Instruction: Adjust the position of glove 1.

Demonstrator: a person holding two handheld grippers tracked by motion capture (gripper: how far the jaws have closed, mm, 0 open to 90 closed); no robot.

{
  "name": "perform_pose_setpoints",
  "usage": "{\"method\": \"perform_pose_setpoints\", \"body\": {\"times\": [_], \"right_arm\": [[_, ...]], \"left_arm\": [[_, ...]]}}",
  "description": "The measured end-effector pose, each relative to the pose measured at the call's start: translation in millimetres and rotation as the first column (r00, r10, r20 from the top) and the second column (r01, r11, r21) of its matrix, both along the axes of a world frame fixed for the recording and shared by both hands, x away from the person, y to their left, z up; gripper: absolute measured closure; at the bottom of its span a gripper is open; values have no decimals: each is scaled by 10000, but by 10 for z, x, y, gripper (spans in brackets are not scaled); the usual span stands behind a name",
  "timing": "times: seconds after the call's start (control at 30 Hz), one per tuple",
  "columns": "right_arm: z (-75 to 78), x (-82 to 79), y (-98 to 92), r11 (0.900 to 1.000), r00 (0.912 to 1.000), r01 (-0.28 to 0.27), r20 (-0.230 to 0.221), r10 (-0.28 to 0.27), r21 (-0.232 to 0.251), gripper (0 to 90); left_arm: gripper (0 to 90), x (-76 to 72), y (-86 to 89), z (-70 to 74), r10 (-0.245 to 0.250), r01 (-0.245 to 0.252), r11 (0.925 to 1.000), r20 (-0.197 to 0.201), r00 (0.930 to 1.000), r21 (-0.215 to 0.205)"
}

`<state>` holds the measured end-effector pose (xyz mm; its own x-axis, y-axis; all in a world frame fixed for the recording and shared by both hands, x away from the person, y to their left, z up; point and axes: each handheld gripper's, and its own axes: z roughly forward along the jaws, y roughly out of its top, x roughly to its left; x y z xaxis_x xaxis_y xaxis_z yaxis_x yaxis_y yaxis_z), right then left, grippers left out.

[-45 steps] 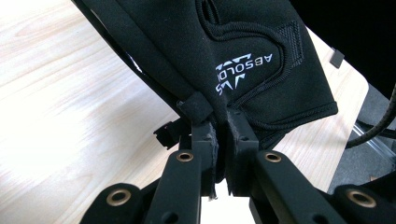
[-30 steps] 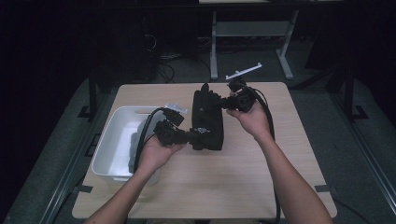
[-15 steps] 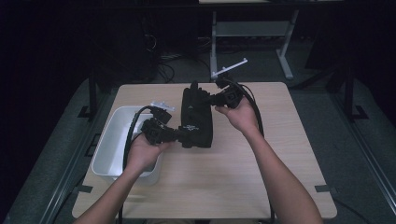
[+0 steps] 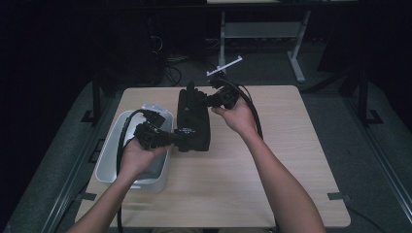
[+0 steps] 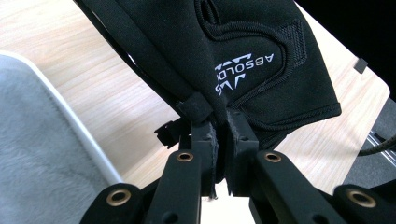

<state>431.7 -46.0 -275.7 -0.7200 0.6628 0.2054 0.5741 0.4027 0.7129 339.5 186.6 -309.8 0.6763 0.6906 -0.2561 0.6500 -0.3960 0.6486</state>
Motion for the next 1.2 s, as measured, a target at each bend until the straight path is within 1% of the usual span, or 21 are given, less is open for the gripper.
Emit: {"method": "perform_pose_setpoints", "body": {"times": [0.1, 0.13, 0.17, 0.2, 0.33, 0.37, 0.4, 0.43, 0.47, 0.53, 0.57, 0.6, 0.63, 0.67, 0.73, 0.87, 0.9, 1.0, 1.07, 1.1, 1.2], "right_arm": [[23, 10, 71, 10000, 10000, -57, -63, 57, -37, 775], [26, 12, 89, 10000, 10000, -56, -39, 55, -19, 775], [33, 13, 110, 9999, 9999, -102, -35, 102, -9, 775], [38, 13, 133, 10000, 10000, -97, -18, 97, -10, 775], [47, 19, 199, 9998, 9998, -182, -20, 182, -6, 775], [46, 21, 214, 9998, 9998, -210, 5, 210, 19, 775], [50, 21, 227, 9998, 9998, -210, -25, 210, -5, 775], [50, 23, 241, 9998, 9998, -210, -32, 210, 2, 775], [53, 27, 253, 9997, 9997, -264, -7, 264, -11, 775], [61, 30, 290, 9996, 9996, -289, -4, 289, -7, 775], [66, 30, 301, 9996, 9996, -290, -13, 290, -27, 774], [67, 35, 317, 9994, 9994, -347, 38, 347, -46, 775], [75, 35, 338, 9994, 9994, -332, -22, 332, -49, 774], [74, 39, 348, 9992, 9993, -383, 41, 383, -65, 775], [83, 40, 397, 9992, 9992, -387, 4, 387, -36, 774], [83, 49, 461, 9988, 9988, -481, 46, 481, -63, 775], [83, 50, 476, 9988, 9988, -488, 46, 488, -43, 774], [79, 55, 526, 9985, 9985, -545, 65, 545, 4, 774], [69, 59, 562, 9984, 9984, -557, 58, 557, 42, 774], [64, 62, 580, 9984, 9984, -565, 40, 565, 21, 774], [42, 67, 638, 9982, 9982, -594, -14, 594, 78, 775]], "left_arm": [[842, -4, 55, 9, 103, -103, 9999, 0, 9999, 6], [842, -6, 70, 10, 166, -166, 9999, 11, 9999, -36], [842, -5, 92, 16, 128, -128, 9999, 8, 9999, 46], [842, -10, 110, 19, 207, -207, 9998, 3, 9998, 30], [842, -13, 172, 24, 244, -244, 9997, 34, 9997, 84], [842, -19, 182, 26, 325, -325, 9995, 16, 9995, 33], [842, -16, 204, 30, 236, -237, 9996, 44, 9997, 132], [842, -22, 208, 28, 374, -374, 9993, 23, 9993, 12], [842, -23, 235, 31, 327, -327, 9994, 30, 9995, 81], [842, -26, 249, 29, 425, -425, 9991, 55, 9991, -3], [842, -27, 268, 32, 405, -406, 9992, 56, 9992, 56], [842, -30, 284, 31, 455, -455, 9990, 59, 9989, 23], [842, -30, 297, 31, 461, -462, 9989, 61, 9989, 40], [842, -31, 315, 34, 468, -468, 9989, 54, 9989, 63], [842, -36, 347, 35, 524, -525, 9986, 93, 9986, 51], [842, -43, 408, 39, 591, -592, 9982, 56, 9982, 91], [842, -48, 418, 39, 687, -687, 9976, 52, 9976, 33], [842, -53, 474, 43, 682, -683, 9976, 53, 9977, 66], [842, -62, 505, 41, 765, -766, 9971, 27, 9971, 44], [842, -64, 526, 40, 724, -724, 9973, 18, 9974, 89], [842, -75, 582, 30, 802, -802, 9967, -17, 9968, 131]]}}
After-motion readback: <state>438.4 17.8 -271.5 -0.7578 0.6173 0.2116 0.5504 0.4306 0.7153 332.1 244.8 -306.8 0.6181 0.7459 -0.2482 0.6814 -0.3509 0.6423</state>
